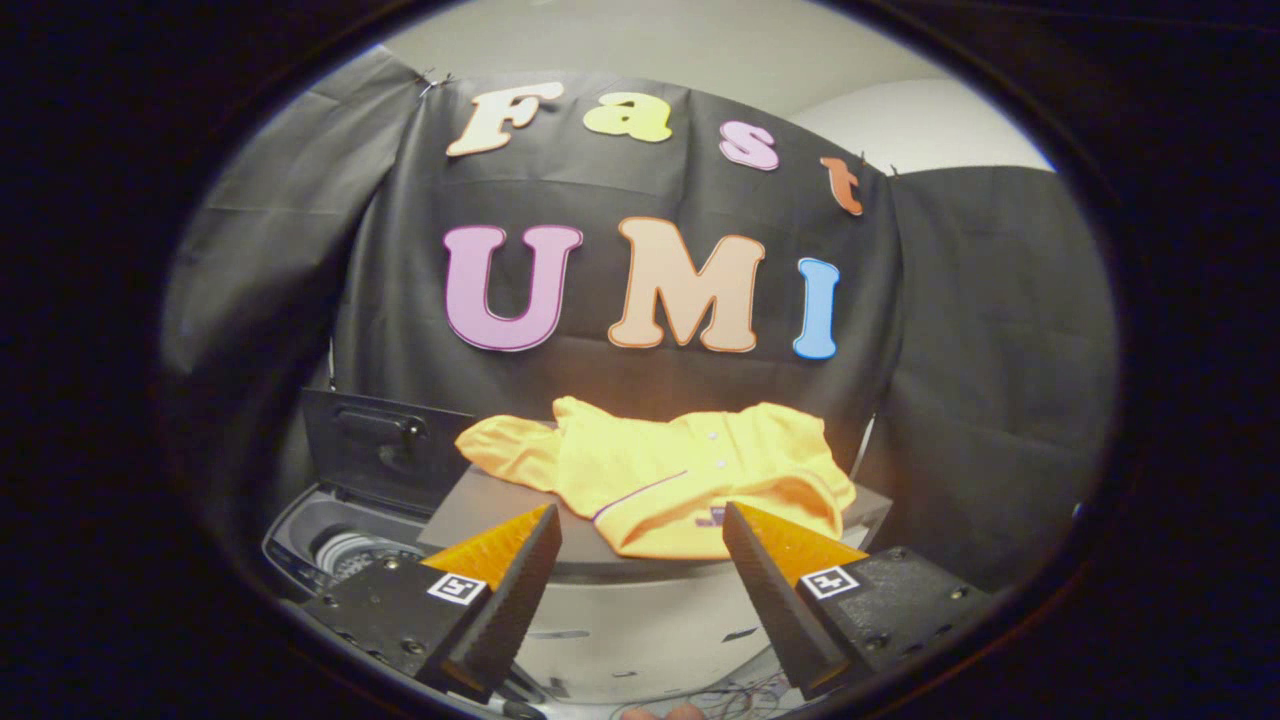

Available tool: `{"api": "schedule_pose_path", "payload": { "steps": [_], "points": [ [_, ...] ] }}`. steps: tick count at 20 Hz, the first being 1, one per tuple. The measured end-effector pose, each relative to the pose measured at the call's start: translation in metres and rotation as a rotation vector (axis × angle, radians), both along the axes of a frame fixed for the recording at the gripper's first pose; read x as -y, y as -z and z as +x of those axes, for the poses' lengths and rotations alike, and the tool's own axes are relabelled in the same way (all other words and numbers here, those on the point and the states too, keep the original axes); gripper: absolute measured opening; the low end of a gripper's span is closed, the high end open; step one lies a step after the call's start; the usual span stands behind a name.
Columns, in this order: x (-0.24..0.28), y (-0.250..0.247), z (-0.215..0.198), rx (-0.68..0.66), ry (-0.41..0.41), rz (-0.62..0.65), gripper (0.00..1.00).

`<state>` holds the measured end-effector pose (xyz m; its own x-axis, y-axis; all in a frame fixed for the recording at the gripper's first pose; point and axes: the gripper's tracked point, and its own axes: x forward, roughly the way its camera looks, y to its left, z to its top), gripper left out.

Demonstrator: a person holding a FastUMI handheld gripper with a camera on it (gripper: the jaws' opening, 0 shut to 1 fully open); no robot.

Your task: Put the clothes into the washing machine and then close the washing machine lid.

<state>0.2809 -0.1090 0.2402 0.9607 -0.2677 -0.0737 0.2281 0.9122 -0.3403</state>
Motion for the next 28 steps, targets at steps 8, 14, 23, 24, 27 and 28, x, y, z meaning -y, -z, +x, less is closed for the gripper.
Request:
{"api": "schedule_pose_path", "payload": {
  "steps": [8, 14, 23, 24, 27, 28],
  "points": [
    [0.064, 0.003, 0.072, -0.166, 0.086, -0.028, 0.99],
    [0.108, 0.013, 0.109, -0.252, 0.179, 0.070, 0.99],
    [0.109, 0.036, 0.115, -0.324, 0.149, 0.146, 0.39],
    [0.112, 0.037, 0.114, -0.331, 0.163, 0.102, 0.28],
    [0.108, 0.036, 0.116, -0.367, 0.169, -0.041, 0.08],
    [0.106, 0.035, 0.116, -0.375, 0.176, -0.061, 0.06]
  ]
}}
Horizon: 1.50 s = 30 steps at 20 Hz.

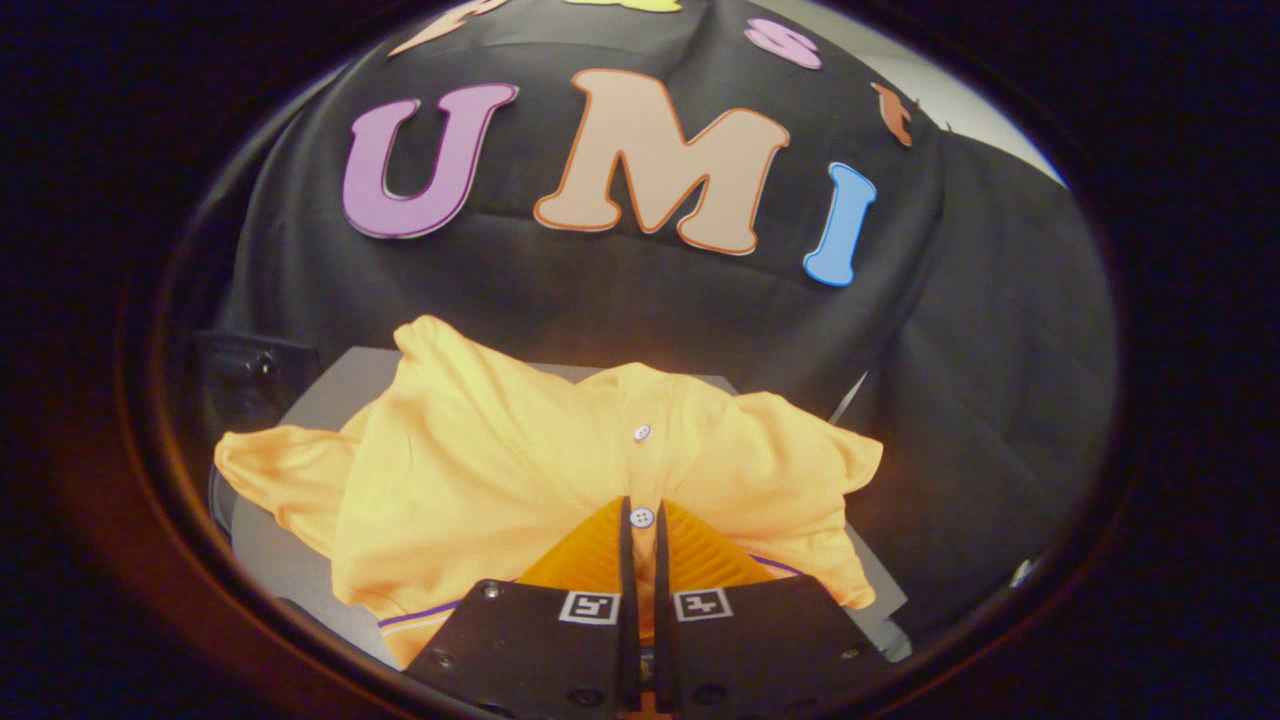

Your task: Put the clothes into the washing machine and then close the washing machine lid.

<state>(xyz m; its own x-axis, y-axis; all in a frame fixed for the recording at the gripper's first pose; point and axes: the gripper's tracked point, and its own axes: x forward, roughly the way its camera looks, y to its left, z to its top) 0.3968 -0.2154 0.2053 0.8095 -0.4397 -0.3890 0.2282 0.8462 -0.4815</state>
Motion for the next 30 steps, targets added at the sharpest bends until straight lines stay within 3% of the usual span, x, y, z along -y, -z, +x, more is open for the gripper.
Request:
{"api": "schedule_pose_path", "payload": {
  "steps": [2, 18, 26, 30],
  "points": [
    [-0.005, -0.005, 0.000, 0.010, -0.007, -0.005, 0.01],
    [-0.142, -0.103, 0.021, 0.181, -0.237, 0.026, 0.00],
    [-0.258, -0.112, 0.027, 0.254, -0.394, 0.293, 0.00],
    [-0.313, -0.101, 0.033, 0.223, -0.464, 0.365, 0.00]
  ]
}}
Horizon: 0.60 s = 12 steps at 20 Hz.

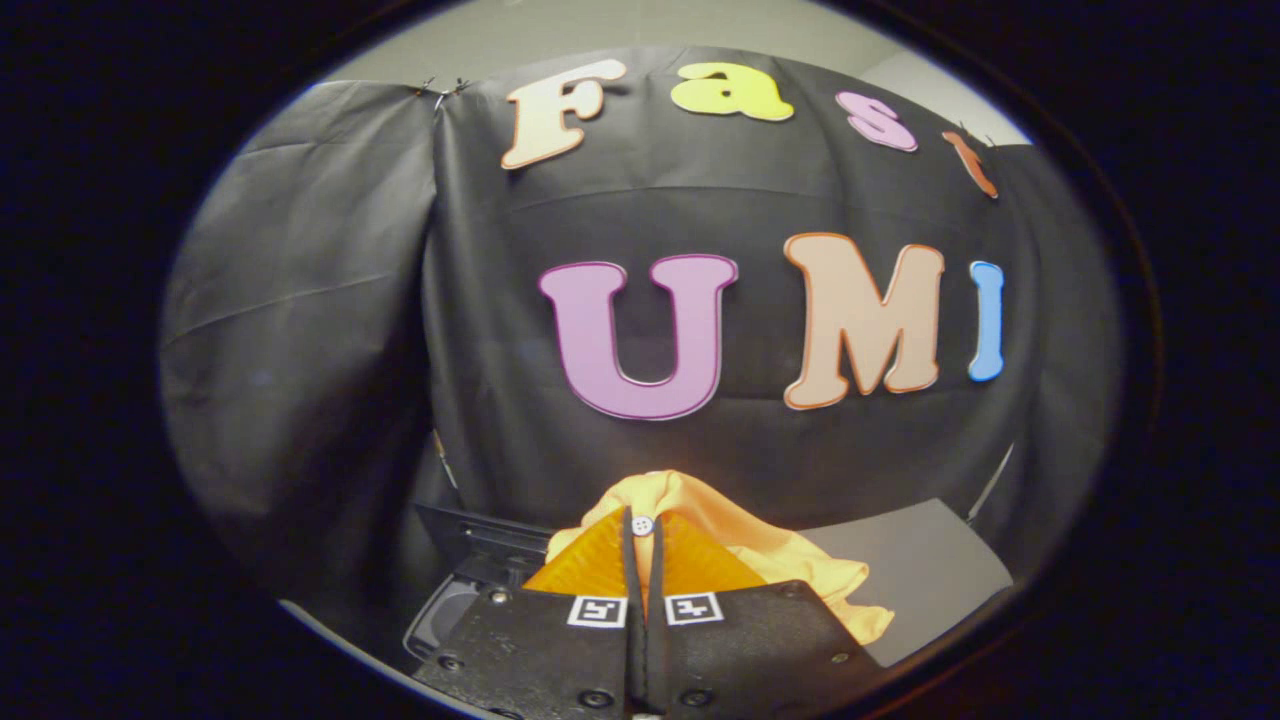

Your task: Put the clothes into the washing machine and then close the washing machine lid.

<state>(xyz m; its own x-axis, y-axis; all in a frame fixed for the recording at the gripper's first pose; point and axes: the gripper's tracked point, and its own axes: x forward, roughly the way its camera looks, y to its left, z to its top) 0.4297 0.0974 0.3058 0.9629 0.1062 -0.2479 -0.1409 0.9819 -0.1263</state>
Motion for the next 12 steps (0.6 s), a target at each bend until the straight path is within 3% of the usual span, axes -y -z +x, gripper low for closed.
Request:
{"api": "schedule_pose_path", "payload": {
  "steps": [7, 12],
  "points": [
    [-0.078, 0.029, 0.010, -0.047, -0.103, 0.071, 0.00],
    [-0.112, 0.061, 0.022, -0.091, -0.132, 0.089, 0.00]
  ]
}}
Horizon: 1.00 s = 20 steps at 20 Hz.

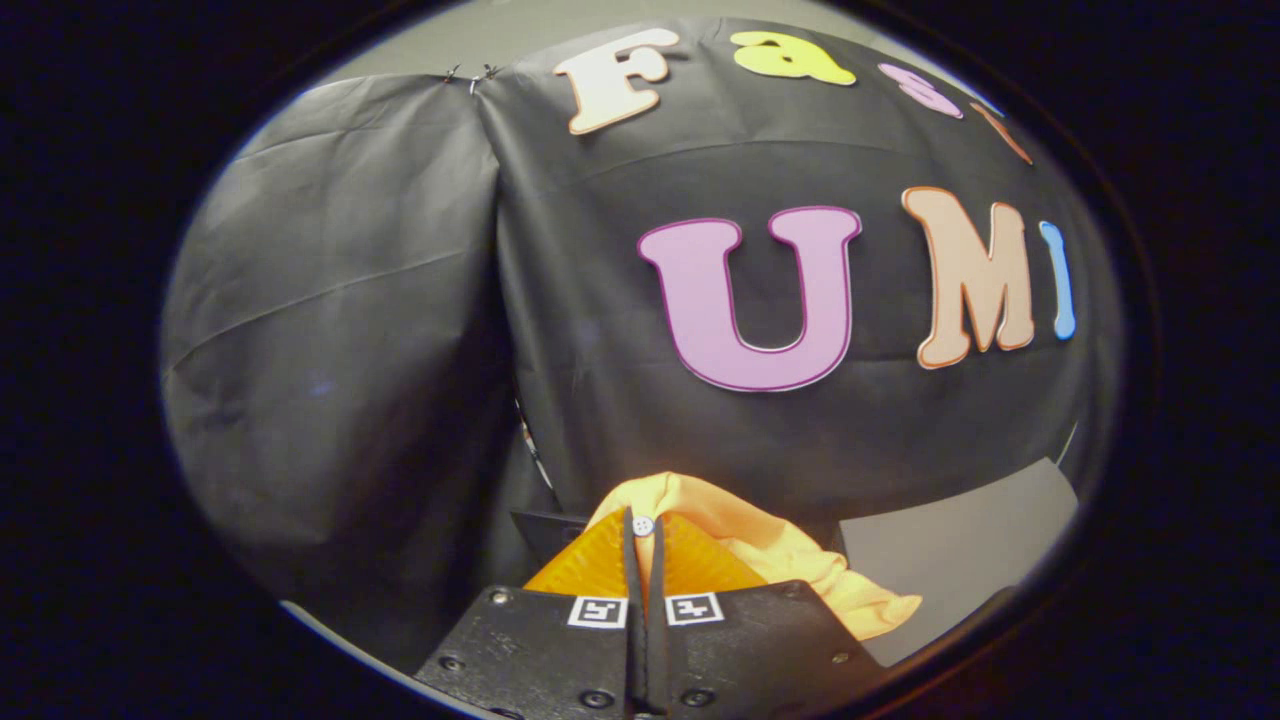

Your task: Put the clothes into the washing machine and then close the washing machine lid.

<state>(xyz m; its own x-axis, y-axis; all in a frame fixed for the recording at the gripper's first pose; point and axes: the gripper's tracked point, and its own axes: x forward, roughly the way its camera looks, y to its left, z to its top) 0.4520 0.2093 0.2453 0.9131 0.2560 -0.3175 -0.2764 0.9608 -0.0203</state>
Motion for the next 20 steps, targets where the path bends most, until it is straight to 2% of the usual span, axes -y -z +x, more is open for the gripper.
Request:
{"api": "schedule_pose_path", "payload": {
  "steps": [8, 12, 17, 20],
  "points": [
    [-0.045, 0.048, 0.018, -0.041, -0.057, 0.011, 0.00],
    [-0.057, 0.079, 0.031, -0.070, -0.053, -0.021, 0.00],
    [-0.041, 0.117, 0.045, -0.129, 0.069, -0.074, 0.04],
    [-0.036, 0.105, 0.061, -0.045, 0.089, -0.042, 0.13]
  ]
}}
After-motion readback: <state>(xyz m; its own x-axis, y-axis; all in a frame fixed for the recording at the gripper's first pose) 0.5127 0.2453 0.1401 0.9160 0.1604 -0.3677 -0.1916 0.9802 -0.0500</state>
